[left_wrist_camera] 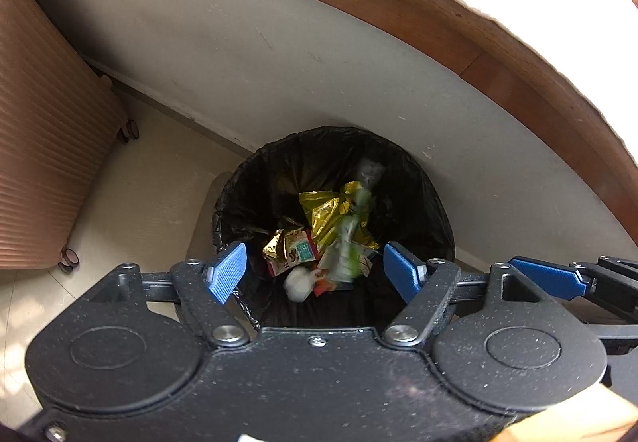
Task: Collect trash
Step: 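Open both tools over the trash bin to drop the tissue and bag, then return both tools to the remaining litter on the bed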
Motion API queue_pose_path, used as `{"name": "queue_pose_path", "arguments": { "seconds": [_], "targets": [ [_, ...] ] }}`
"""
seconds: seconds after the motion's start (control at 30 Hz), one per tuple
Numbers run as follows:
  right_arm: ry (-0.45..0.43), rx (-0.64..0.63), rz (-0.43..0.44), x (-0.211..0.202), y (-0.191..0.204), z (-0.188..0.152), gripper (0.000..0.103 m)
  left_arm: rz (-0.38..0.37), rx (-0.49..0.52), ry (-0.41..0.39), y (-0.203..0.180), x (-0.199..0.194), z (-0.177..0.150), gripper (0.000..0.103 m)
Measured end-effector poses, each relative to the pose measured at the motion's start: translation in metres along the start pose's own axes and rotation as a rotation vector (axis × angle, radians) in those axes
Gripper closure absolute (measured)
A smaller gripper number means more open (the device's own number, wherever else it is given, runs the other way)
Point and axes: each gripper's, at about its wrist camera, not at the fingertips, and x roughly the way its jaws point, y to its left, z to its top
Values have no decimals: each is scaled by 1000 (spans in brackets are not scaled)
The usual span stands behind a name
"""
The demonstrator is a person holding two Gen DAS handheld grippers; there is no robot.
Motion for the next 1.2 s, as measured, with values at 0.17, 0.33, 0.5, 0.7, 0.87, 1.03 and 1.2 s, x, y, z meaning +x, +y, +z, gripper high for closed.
{"name": "queue_pose_path", "arguments": {
  "seconds": [0.17,0.33,0.5,0.7,0.87,1.03,1.2],
  "targets": [
    [-18,-1,1,-3,-4,8,37,3,-4,-18,2,-7,4,28],
    [-68,-20,4,-27,-4,14,37,-12,-13,-87,3,-37,10,28],
    [-179,-30,12,-74,-10,27,37,-47,-36,-225,2,-85,26,26],
    [-344,-1,-28,-139,-30,59,34,-92,-7,-379,-17,-139,60,23],
    [-474,46,-81,-187,-60,96,33,-142,39,-465,-46,-173,95,22],
    [-571,88,-123,-216,-98,142,32,-180,91,-504,-95,-185,143,27],
    [-631,76,-174,-228,-132,189,32,-202,130,-512,-146,-180,185,37]
  ]
}}
